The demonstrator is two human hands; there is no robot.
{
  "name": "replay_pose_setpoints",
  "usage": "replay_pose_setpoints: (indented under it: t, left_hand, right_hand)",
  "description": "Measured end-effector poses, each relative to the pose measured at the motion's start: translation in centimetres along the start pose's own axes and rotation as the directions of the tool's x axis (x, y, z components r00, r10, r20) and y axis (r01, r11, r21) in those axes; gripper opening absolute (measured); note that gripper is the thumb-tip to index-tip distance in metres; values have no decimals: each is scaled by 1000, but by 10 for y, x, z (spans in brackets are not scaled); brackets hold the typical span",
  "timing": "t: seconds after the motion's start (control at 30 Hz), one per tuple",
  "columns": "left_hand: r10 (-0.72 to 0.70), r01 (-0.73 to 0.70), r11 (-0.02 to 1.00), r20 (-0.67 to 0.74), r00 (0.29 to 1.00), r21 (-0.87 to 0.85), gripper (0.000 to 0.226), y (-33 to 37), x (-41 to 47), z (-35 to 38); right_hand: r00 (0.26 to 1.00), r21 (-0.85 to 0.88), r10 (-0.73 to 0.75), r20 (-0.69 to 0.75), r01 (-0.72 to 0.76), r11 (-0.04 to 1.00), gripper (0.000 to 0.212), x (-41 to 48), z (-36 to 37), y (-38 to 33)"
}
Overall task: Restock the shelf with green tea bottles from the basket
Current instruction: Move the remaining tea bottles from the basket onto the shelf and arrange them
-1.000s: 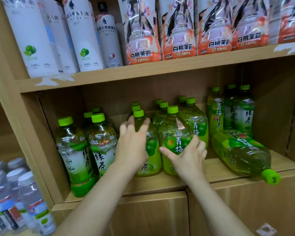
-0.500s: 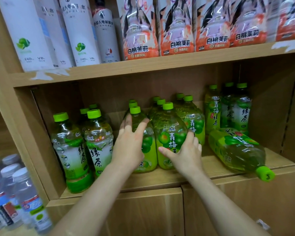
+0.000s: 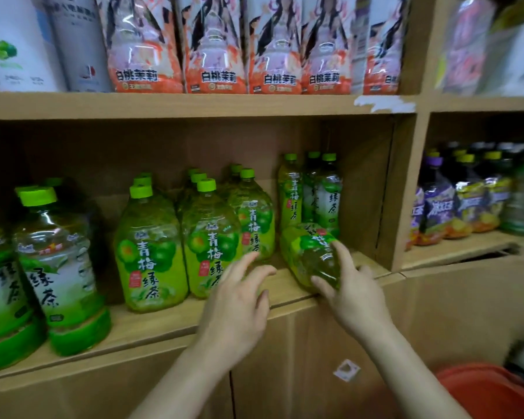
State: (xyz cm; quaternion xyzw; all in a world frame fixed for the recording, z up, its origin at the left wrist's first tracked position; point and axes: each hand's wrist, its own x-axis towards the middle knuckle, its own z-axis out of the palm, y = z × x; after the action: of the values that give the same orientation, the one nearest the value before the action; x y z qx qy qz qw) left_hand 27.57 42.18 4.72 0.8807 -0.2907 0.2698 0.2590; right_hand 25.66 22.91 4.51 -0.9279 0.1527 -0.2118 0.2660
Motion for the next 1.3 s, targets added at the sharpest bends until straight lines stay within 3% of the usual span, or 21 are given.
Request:
replay_pose_setpoints:
  t: [0.1,0.17,0.27,0.33,0.43,0.53,0.63,0.73,0.8,0.93,0.97,1.03,1.1,1.13,1.23,1.3]
  left_hand:
    - [-17,20,998,53,998,-66,42,11,8,23]
    - [-11,18,994,60,998,-112,47,16,12,31]
    - [24,-17,985,38,999,-171,65,17,20,37]
    - [82,-64,985,108,991,-162,85,22,30,35]
    - [177,-147,981,259,950,-129,112,33,59,24]
    - [143,-49,968,381,913,-245,130,37,82,1]
    - [1,80,943,244,970,-324,122,33,79,-3]
    - [-190,169,946,-49,981,-278,109,36,69,13]
    - [-194,140,947,-167,967,-290,105,39,65,19]
    - [-179,125,900,-93,980,-417,106,29,55,11]
    - [-145,99,930,-106,984,-355,98,23,51,7]
    - [14,-29,998,-261,965,-54,74,5,45,-4]
    - [148,-75,977,-383,912,199,57,-16,42,-16]
    - [143,-32,960,-390,910,279,59,-24,43,-24]
    - [-56,197,874,-310,949,445,86,-44,48,-51]
    - [-135,228,823,-211,968,521,96,-55,49,-58]
  right_hand:
    - [995,88,-90,-51,95,992,70,2,1,12]
    - [988,243,-140,-68,153,958,65,5,-8,24]
    - [980,421,-197,-2,180,889,60,7,-29,39]
    - [960,476,-268,79,200,857,55,8,-52,39]
    - [896,425,-407,179,303,853,44,15,-96,19]
    - [846,390,-485,223,378,839,30,24,-125,-19]
    - [875,453,-479,68,400,796,41,35,-117,-41]
    - [926,482,-375,45,308,820,92,32,-76,-49]
    - [941,483,-338,27,284,828,113,29,-50,-50]
    - [960,609,-280,-28,239,756,105,43,-46,-52]
    - [954,615,-301,12,230,754,104,48,-47,-52]
    - [936,598,-333,112,204,775,103,60,-47,-51]
    - [921,668,-333,200,120,734,95,74,-45,-48]
    - [909,703,-336,247,71,708,92,80,-44,-46]
    - [856,679,-383,348,51,733,89,99,-41,-44]
    - [813,648,-440,383,104,755,88,107,-39,-47]
